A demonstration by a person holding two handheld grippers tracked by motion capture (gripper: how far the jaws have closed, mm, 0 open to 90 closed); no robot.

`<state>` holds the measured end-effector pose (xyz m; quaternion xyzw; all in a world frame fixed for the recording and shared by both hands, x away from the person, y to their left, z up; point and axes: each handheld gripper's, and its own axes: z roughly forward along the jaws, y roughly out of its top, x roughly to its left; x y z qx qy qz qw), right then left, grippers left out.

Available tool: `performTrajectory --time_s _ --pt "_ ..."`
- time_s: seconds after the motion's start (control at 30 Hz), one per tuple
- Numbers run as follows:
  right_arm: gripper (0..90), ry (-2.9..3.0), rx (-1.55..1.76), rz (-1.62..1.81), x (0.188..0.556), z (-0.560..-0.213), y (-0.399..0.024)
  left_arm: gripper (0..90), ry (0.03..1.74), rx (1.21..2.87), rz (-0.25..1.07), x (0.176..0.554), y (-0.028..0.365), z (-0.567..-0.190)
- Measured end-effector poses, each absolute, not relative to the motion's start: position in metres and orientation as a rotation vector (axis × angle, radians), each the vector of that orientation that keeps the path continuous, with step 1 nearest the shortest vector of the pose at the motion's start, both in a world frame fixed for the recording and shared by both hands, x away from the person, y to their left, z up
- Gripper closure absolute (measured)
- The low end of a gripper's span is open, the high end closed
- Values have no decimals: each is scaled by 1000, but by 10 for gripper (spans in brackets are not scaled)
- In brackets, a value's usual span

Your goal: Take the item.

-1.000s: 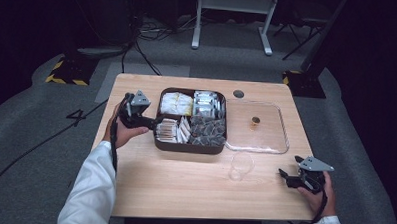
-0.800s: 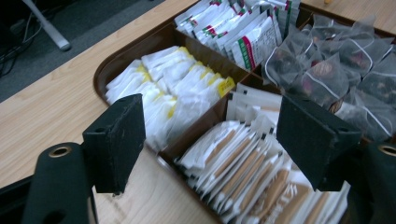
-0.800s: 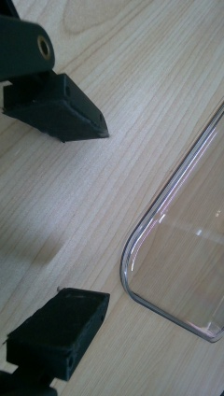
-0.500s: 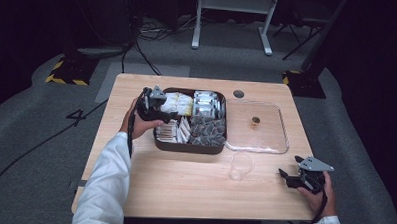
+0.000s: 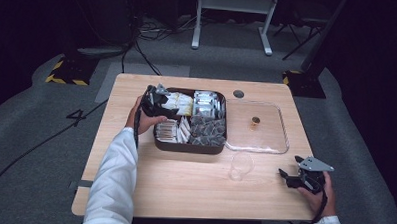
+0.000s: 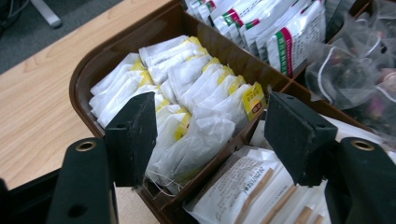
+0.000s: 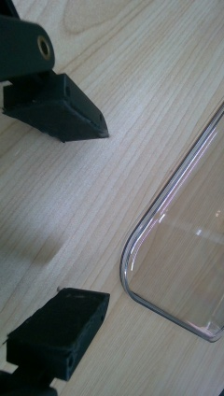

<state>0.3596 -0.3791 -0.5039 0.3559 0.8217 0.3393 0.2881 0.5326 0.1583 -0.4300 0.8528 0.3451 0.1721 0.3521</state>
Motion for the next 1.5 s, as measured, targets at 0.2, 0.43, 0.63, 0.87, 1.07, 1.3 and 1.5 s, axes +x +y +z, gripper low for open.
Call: performTrajectory --time_s 0.2,0.43,0.63,0.87,1.07,1.3,1.5 --pt "176 2193 950 907 360 -504 -379 438 925 2220 431 540 158 -437" --pt "177 2193 945 904 359 -504 -379 586 939 2269 405 549 154 -444" --pt "177 2192 942 903 359 -504 -379 735 947 2299 443 552 151 -450" --pt "177 2192 941 903 359 -504 -379 889 943 2288 462 550 153 -451" --pt "177 2190 941 903 359 -504 -379 896 948 2282 478 549 155 -449" --pt "177 2190 942 904 359 -504 -379 896 946 2199 493 543 165 -435" --pt "177 2193 944 904 359 -504 -379 898 916 2134 514 533 174 -419"
